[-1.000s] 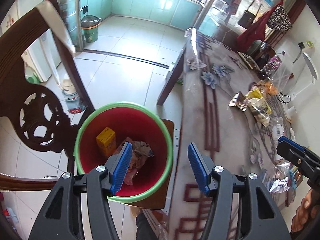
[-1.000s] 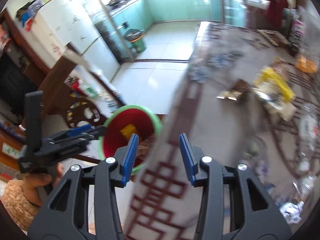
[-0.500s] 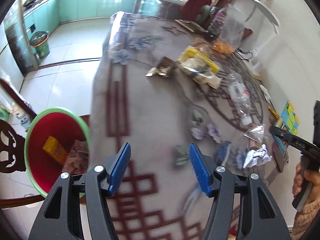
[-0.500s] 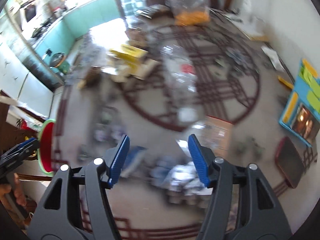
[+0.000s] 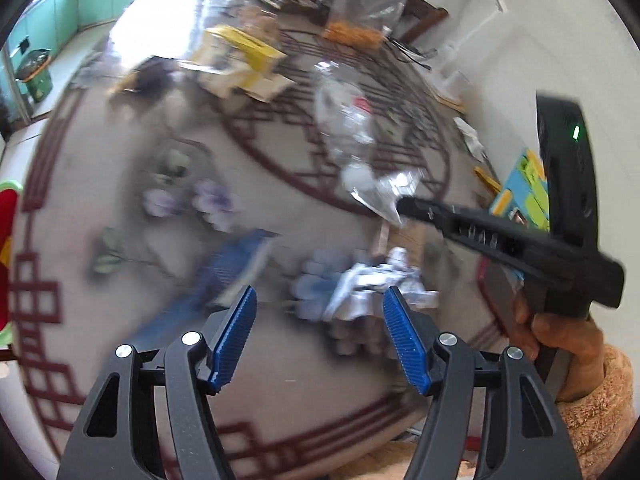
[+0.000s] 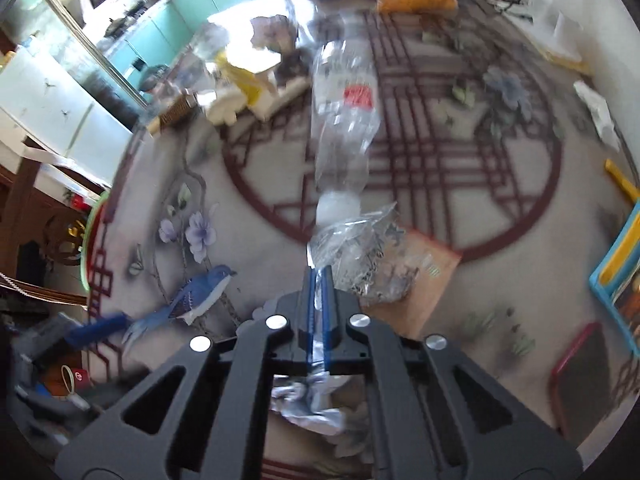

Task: Collect trash
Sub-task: 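Grasp the silver foil wrapper with the left tool while the right tool grasps a clear plastic bag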

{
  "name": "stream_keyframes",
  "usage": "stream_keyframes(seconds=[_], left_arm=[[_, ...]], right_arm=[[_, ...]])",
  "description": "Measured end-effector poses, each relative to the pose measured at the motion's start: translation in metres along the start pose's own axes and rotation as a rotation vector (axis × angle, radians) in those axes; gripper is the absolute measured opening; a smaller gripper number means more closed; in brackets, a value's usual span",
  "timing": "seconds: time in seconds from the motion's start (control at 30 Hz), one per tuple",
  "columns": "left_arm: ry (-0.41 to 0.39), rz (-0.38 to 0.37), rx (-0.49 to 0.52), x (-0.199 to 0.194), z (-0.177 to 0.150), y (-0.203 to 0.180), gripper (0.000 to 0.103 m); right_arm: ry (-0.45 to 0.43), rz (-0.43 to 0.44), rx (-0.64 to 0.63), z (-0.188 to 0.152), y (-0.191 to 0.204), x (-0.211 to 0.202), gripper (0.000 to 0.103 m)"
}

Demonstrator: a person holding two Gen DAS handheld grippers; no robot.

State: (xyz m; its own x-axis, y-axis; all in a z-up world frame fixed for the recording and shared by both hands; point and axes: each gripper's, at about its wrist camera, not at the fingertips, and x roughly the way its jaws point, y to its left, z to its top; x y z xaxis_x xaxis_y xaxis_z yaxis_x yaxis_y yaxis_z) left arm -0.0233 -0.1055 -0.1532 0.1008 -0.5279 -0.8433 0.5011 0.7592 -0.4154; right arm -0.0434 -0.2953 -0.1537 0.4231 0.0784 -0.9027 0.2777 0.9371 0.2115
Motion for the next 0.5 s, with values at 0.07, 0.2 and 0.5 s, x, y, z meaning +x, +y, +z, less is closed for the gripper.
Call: stream_keyframes(seconds=[0.07,0.2,0.5], left_arm=[[0.020,-0.010,0.021,0.012,-0.001,-0.021,0.063],[0.056,-0.022,0.057,0.034,0.000,-0.052,0.068],[0.125,0.009,0.008,0.074,0.008,-0.052,0.054]], right_arm=[[-0.030,0.028,-0.009,0.006,-0.010,-0.014,0.003],[-0.074,0.084,0.006,0.014,-0.030,-0.034,0.003],[-0.128,0.170,0.019,0.019,-0.053,-0.054,0.003]])
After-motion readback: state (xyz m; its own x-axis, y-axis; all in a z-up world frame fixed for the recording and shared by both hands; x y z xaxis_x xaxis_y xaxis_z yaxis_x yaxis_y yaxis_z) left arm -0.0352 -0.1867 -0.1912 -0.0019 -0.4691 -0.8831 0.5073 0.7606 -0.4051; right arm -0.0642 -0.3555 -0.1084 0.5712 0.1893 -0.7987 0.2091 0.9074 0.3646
